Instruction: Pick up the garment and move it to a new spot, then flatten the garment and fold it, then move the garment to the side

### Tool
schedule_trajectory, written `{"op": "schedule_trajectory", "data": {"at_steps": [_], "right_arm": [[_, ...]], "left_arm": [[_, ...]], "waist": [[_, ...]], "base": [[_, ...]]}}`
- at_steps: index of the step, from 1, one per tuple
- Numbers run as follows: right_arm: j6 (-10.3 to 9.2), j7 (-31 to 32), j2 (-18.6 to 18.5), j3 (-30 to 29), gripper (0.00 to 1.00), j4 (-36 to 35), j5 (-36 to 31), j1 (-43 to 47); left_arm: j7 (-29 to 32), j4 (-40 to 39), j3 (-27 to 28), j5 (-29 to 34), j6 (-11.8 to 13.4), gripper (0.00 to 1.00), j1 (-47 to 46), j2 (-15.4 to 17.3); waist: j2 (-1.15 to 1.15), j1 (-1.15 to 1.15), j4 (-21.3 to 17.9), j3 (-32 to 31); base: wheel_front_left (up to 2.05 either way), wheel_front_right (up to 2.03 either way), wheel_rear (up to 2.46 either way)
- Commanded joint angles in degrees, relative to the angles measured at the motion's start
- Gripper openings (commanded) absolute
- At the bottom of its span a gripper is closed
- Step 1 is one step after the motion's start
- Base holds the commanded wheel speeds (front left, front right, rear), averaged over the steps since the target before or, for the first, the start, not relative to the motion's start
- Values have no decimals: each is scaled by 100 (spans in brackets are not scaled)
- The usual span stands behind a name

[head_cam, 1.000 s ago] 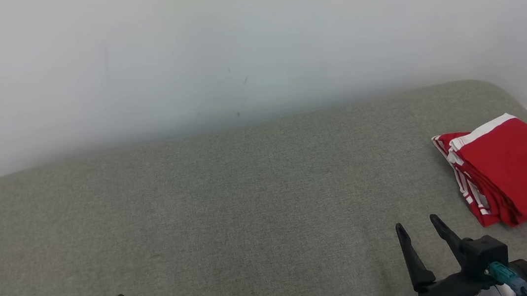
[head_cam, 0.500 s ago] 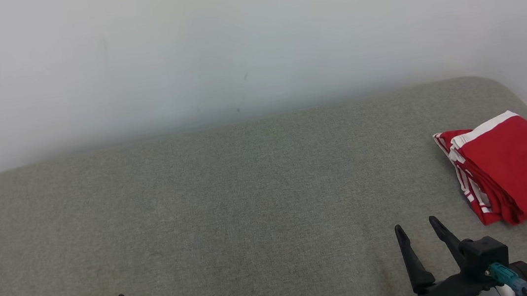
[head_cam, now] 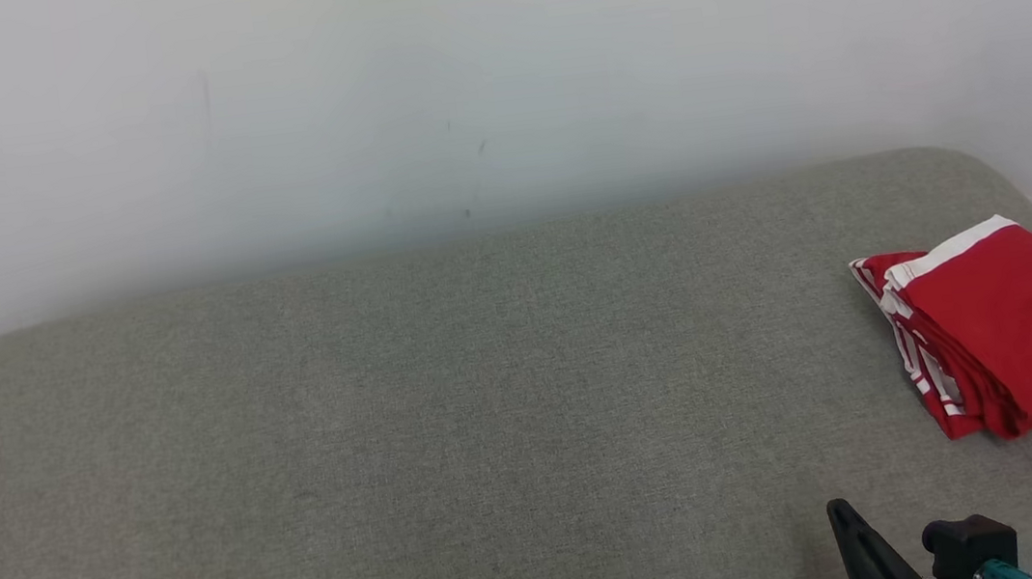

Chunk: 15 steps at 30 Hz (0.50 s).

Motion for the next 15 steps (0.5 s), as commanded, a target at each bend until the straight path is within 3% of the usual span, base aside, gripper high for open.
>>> {"op": "schedule_trajectory", "data": {"at_steps": [1,15], "right_arm": [[-1,37,-1,-53,0,-125,280,-147],[-2,283,1,-222,0,-339,1778,-194]], "left_arm": [[50,-93,25,-279,-15,0,-145,21],[388,-208,2,-1685,-55,0,-311,36]], "waist": [[0,0,3,5],[0,0,32,56]], "base": [[0,0,0],[0,0,0]]}}
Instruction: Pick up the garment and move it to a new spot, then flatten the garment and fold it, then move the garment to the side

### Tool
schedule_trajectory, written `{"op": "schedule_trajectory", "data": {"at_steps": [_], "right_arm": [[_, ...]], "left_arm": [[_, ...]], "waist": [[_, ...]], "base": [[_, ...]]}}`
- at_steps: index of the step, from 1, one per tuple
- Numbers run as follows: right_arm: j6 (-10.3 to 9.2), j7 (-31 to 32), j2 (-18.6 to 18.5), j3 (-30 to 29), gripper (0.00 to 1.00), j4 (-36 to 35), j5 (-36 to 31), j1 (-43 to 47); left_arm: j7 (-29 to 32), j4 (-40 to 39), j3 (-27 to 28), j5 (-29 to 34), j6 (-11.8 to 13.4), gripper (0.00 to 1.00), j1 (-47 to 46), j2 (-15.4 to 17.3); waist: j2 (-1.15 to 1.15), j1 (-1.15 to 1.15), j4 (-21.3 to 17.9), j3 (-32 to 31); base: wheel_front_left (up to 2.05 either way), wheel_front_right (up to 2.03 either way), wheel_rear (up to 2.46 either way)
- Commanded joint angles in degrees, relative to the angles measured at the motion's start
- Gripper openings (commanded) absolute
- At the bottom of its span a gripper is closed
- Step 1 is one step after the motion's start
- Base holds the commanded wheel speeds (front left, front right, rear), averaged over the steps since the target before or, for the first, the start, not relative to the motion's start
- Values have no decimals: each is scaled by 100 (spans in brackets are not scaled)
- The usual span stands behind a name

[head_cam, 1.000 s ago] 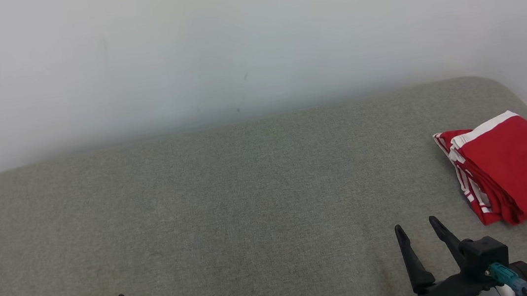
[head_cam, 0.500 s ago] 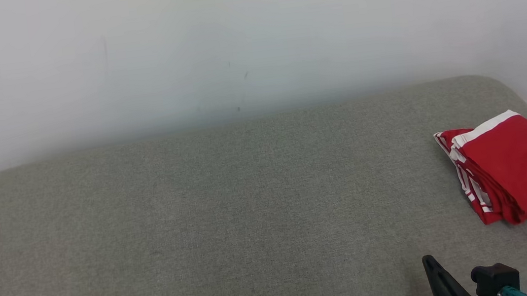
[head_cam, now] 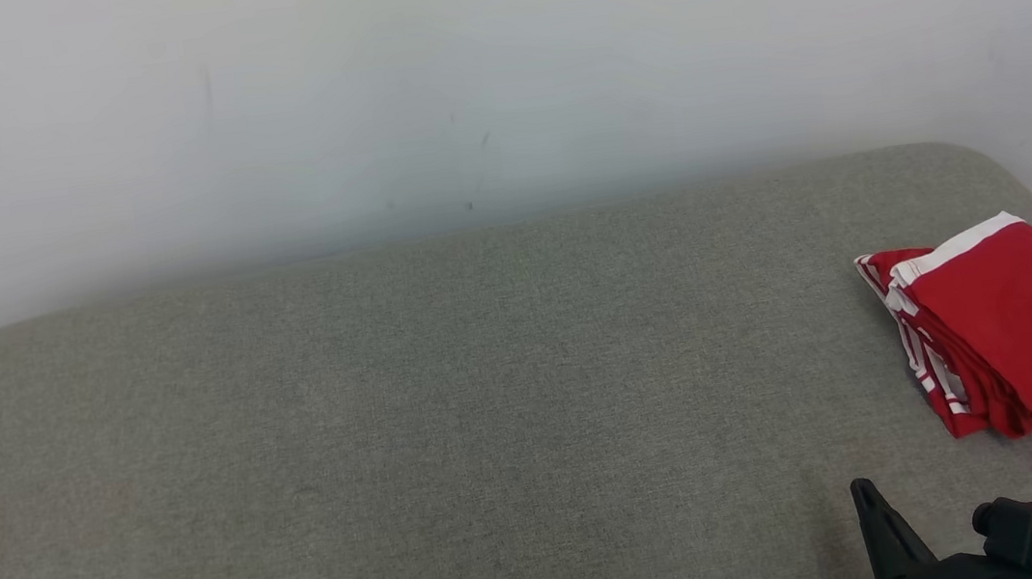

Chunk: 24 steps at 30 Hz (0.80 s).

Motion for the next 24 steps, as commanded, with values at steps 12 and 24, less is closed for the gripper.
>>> {"op": "schedule_trajectory", "data": {"at_steps": [12,24], "right_arm": [[-4,198,2,-161,0,-240,1167,-208],[-5,376,2,-286,0,-361,2132,-255]], "left_arm": [[263,-159,16,-1086,-54,0,-288,43],[505,-213,22,-1994,-83,0,-416,54]], "waist": [[0,0,24,42],[0,0,48,85]], "base": [[0,0,0],[0,0,0]]}}
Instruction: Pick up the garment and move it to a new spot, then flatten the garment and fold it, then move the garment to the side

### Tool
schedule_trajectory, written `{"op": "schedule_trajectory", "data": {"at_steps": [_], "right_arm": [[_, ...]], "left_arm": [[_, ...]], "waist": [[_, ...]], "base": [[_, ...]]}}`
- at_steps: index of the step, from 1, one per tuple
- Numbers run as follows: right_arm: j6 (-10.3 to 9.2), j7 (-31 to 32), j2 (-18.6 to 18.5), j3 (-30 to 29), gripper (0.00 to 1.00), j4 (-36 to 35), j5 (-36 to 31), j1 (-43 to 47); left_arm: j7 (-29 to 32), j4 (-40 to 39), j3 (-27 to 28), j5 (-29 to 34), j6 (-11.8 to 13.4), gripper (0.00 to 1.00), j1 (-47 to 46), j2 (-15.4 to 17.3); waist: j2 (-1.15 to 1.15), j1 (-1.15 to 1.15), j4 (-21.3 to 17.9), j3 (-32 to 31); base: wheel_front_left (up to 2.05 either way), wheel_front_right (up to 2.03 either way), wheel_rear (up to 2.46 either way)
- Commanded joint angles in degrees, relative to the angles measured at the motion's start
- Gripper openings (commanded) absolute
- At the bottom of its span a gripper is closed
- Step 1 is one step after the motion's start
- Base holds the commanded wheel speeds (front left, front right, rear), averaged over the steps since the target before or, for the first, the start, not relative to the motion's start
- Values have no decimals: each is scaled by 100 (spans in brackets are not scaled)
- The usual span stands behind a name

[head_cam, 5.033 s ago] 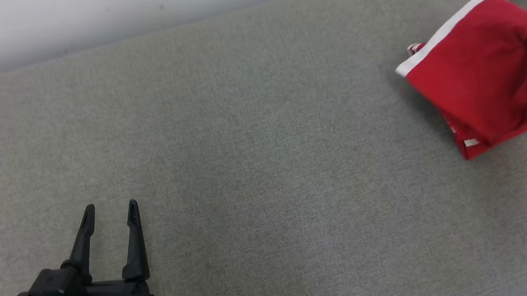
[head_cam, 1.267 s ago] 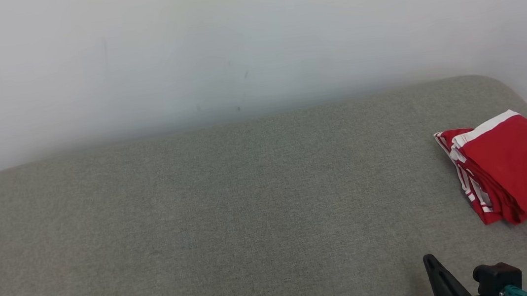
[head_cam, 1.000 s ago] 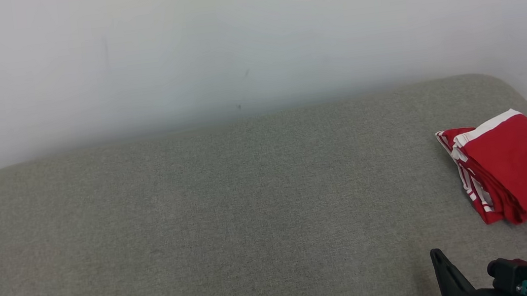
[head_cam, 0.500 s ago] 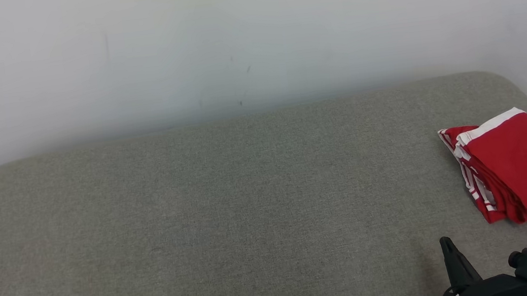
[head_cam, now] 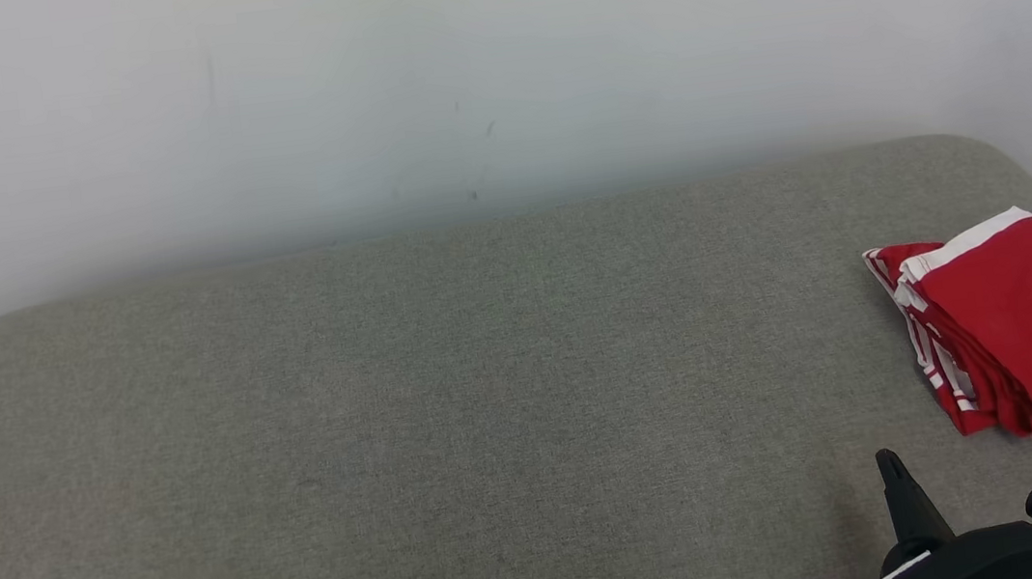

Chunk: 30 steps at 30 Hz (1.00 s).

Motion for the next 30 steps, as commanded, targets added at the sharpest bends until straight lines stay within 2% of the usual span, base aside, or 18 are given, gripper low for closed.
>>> {"op": "schedule_trajectory", "data": {"at_steps": [1,30], "right_arm": [[-5,35,-1,-41,0,-107,230,-155],[-8,372,1,-282,0,-331,2067,-231]], "left_arm": [[60,-95,15,-225,-36,0,-180,45],[519,-191,29,-1955,-87,0,-413,62]], "waist": [[0,0,4,7],[0,0,61,108]], "base": [[0,0,0],[0,0,0]]}}
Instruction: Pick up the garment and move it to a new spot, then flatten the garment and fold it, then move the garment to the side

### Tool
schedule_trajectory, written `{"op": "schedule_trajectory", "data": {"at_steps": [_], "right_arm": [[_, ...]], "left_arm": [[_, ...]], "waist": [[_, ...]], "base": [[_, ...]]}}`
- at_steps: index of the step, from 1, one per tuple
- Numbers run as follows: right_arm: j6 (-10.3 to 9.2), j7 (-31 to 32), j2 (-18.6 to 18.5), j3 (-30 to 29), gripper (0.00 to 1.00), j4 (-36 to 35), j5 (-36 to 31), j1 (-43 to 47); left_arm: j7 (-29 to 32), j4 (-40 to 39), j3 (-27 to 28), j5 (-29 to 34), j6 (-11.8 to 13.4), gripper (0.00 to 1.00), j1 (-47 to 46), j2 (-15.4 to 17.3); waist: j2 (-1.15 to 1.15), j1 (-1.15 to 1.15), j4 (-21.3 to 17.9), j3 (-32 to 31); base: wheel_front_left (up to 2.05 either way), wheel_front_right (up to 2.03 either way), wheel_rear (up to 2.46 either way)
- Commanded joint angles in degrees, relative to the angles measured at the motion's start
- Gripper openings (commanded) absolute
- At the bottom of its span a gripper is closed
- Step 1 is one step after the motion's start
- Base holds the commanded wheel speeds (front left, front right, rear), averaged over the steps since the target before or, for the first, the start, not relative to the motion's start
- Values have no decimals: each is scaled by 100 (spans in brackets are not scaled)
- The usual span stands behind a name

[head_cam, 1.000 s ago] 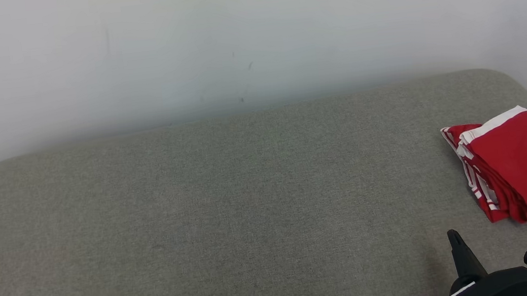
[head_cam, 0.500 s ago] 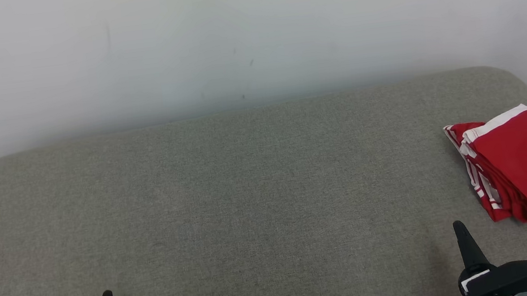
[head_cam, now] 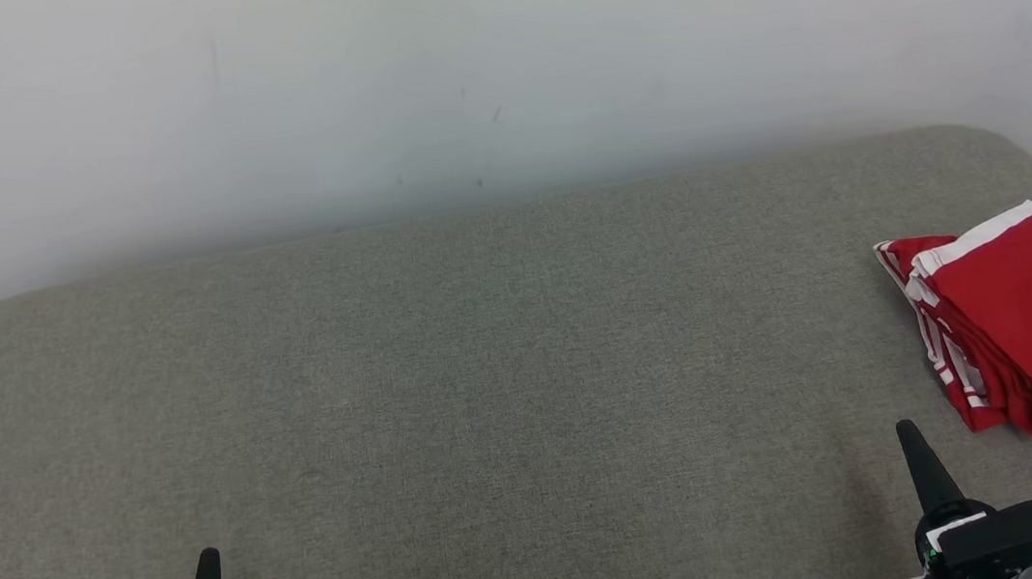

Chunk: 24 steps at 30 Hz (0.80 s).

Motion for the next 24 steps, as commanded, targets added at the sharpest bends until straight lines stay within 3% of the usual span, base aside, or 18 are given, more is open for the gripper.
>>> {"op": "schedule_trajectory", "data": {"at_steps": [1,24], "right_arm": [[-7,32,0,-32,0,-72,132,-122],[-9,250,1,-187,0,-215,1332,-153]], "left_arm": [[40,-70,22,-162,-40,0,-129,39],[337,-128,29,-1268,-66,0,-277,49]], "waist": [[0,0,3,4],[0,0,49,87]], "base": [[0,0,0],[0,0,0]]}}
